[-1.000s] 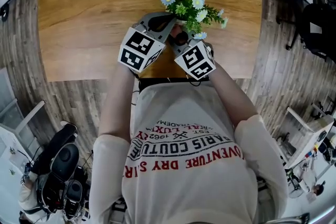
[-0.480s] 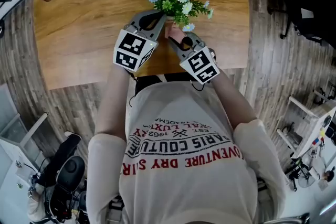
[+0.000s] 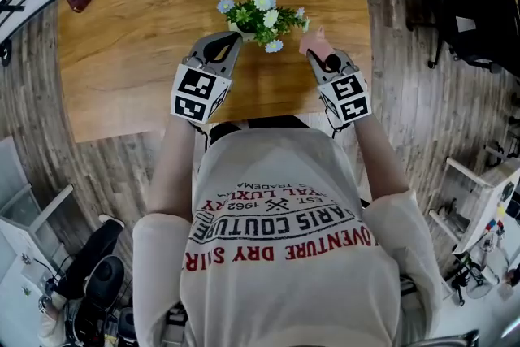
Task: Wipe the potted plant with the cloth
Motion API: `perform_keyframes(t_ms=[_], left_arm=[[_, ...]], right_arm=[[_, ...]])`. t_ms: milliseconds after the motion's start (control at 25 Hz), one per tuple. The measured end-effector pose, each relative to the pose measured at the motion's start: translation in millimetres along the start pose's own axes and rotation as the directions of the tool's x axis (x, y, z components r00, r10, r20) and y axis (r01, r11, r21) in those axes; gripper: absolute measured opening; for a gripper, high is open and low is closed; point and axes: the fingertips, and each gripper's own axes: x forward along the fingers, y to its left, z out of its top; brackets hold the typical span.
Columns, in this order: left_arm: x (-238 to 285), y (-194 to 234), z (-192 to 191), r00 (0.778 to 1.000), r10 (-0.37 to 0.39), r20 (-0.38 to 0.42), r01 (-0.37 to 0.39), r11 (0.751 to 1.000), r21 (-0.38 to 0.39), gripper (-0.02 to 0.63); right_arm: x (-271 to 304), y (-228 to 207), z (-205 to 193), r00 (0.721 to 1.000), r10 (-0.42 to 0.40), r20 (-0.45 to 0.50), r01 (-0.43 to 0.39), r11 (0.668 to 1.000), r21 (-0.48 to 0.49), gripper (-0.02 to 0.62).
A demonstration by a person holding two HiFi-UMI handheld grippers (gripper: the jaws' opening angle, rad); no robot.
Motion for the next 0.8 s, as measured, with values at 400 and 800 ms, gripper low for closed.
perform_keyframes(t_ms=[400,800], left_arm=[[15.2,6.5,-10.0,0.997,0.077,-0.011,-0.078,0.995,-0.063,0.017],[23.6,6.0,-14.0,0.994,0.106,-0.024,-0.107,0.991,-0.086,0.017]], right_arm=[[30.3,-69.3,78.2,0.995,0.095,0.022,-0.091,0.989,-0.119,0.036],[97.9,-46.4,111.2,0.929,0.345,-0.134,-0.366,0.909,-0.199,0.037]])
